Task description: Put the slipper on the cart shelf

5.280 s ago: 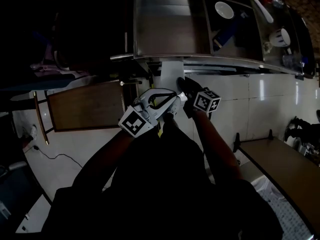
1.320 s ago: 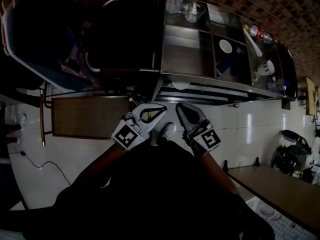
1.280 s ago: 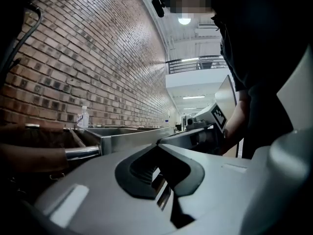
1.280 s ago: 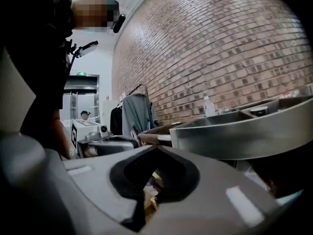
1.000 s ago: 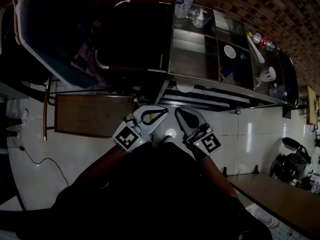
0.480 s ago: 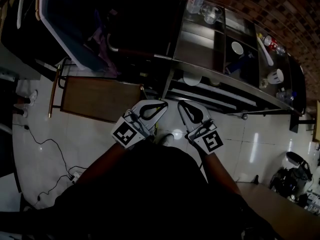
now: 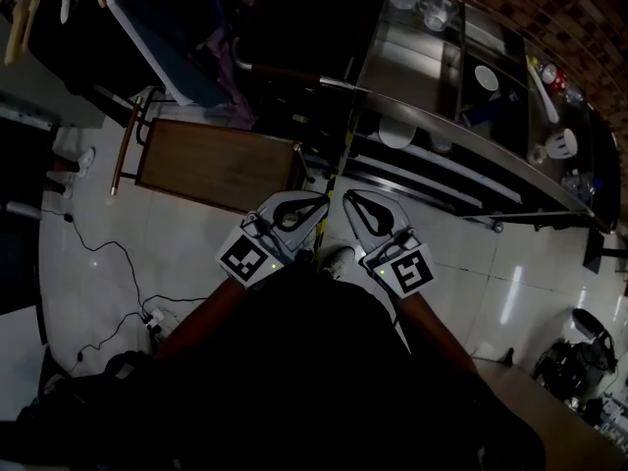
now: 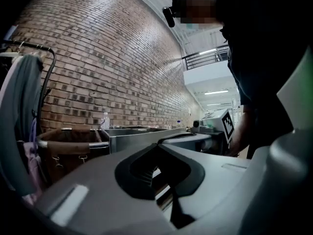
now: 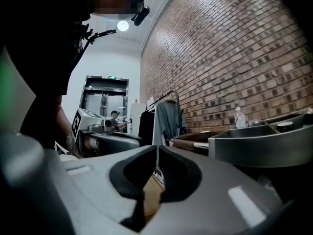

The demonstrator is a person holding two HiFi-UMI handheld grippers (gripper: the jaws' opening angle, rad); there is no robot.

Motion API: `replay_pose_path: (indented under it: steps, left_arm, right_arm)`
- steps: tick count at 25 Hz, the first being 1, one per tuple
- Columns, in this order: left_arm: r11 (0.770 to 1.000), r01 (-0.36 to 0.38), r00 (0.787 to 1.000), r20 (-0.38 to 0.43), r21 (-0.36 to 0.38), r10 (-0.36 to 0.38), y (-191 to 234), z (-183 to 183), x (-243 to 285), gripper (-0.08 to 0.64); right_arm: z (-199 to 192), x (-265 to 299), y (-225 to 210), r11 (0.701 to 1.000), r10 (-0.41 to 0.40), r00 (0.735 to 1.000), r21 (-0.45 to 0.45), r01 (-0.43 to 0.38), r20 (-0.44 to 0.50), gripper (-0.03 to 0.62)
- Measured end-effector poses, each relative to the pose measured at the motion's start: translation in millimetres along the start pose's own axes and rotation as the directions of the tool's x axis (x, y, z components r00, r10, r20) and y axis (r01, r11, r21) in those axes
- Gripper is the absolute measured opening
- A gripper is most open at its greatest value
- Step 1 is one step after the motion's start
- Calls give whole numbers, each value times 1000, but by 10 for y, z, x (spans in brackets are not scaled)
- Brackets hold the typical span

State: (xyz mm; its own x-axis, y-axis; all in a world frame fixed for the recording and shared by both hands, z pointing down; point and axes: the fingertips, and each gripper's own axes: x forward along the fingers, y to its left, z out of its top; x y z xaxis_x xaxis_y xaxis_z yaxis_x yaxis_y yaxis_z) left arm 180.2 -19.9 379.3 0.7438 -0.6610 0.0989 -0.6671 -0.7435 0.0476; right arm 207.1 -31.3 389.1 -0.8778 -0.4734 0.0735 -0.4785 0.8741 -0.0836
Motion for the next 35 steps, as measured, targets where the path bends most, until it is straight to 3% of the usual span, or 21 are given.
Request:
replay_pose_path:
  steps: [10, 18, 22, 28, 35]
  left_arm:
    - [999, -4, 1000, -28, 31, 5, 139, -71, -379, 3]
    - [998, 59, 998, 11, 27, -59, 689, -164, -992, 3]
    - [998, 69, 998, 13, 7, -69, 1152, -229, -1473, 3]
    - [991, 127, 991, 48, 36, -129, 1722, -236, -2048, 3]
    - [976, 216, 974, 66, 10, -216, 1987, -232, -2521, 3]
  right_arm:
    - [-65, 228, 346, 999, 12, 1000, 39, -11, -16, 6]
    - [-137, 1063, 760, 1000, -9, 999, 25, 10, -40, 6]
    - [-71, 1652, 1066, 999, -36, 999, 21, 37, -35, 6]
    - [-58, 2343, 1481, 996, -92, 994, 16, 93, -55, 6]
    - [28, 2732, 1821, 980, -199, 979, 20, 200, -53, 6]
